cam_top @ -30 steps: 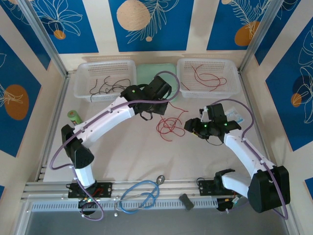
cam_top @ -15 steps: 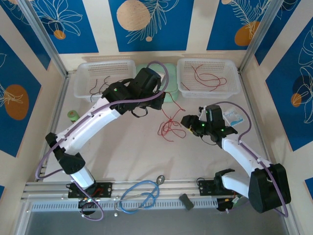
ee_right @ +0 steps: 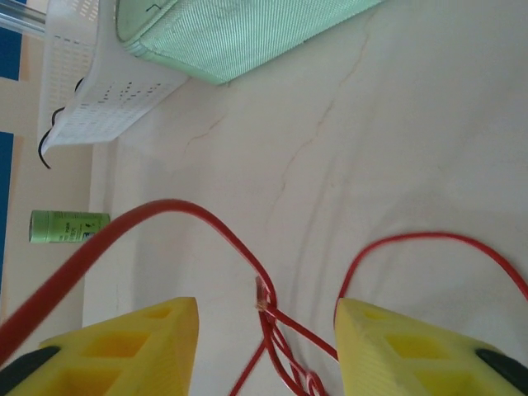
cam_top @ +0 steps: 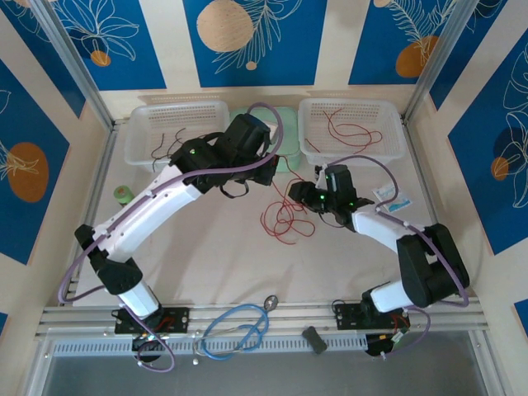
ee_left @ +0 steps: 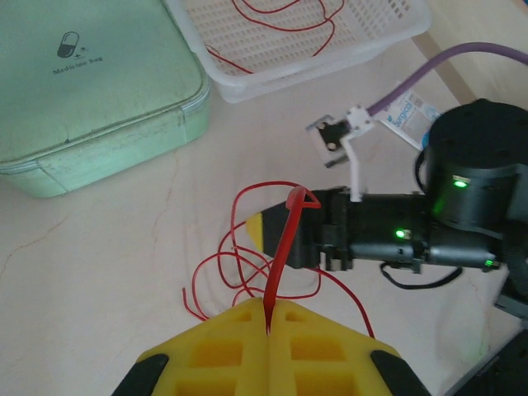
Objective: Untangle the cables
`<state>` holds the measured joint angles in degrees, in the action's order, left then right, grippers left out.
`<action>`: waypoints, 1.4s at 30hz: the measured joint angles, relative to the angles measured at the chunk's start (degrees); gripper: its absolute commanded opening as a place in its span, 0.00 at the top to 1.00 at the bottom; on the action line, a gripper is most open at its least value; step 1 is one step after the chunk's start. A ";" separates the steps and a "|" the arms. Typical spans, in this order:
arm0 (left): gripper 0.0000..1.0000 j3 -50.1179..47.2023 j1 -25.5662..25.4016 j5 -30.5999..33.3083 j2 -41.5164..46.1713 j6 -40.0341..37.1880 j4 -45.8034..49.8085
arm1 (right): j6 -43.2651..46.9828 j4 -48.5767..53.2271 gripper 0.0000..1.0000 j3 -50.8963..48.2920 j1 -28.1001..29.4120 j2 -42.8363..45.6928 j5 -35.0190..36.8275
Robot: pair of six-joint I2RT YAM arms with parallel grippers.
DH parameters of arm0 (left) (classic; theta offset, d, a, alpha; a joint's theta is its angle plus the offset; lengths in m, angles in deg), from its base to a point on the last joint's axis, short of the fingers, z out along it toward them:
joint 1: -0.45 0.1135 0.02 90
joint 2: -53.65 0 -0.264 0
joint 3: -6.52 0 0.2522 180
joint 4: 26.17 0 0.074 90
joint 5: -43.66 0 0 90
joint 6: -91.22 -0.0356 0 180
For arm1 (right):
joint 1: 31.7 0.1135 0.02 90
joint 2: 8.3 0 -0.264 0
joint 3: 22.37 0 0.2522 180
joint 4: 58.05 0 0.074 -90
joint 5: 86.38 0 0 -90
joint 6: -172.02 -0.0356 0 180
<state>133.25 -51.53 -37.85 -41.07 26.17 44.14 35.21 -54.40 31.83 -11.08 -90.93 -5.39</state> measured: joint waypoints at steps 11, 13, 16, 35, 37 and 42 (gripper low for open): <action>1.00 -1.03 0.00 -0.13 5.60 0.02 -0.37 | -0.02 -4.48 0.63 2.34 2.27 -3.82 0.24; 1.00 -1.29 0.00 -0.13 6.14 0.02 -0.39 | 0.35 -4.46 0.63 2.34 2.67 -3.82 0.24; 1.00 -1.75 0.00 -0.07 6.64 0.02 -0.39 | 1.31 -4.26 0.60 2.40 2.95 -3.82 -0.22; 1.00 -3.65 0.00 2.47 7.28 0.02 -2.51 | 28.98 -3.23 0.39 -6.69 5.05 6.86 -12.44; 1.00 -3.69 0.00 2.45 7.28 0.02 -2.89 | 29.22 -6.16 0.39 -5.42 6.60 3.41 -11.47; 1.00 -3.82 0.00 2.43 7.34 0.02 -3.52 | 27.12 -12.17 0.40 -2.47 6.99 -2.51 -3.96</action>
<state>129.43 -51.53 -35.42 -33.73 26.19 40.62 62.34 -66.57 29.36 -4.09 -93.44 -9.35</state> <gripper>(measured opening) 0.045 0.601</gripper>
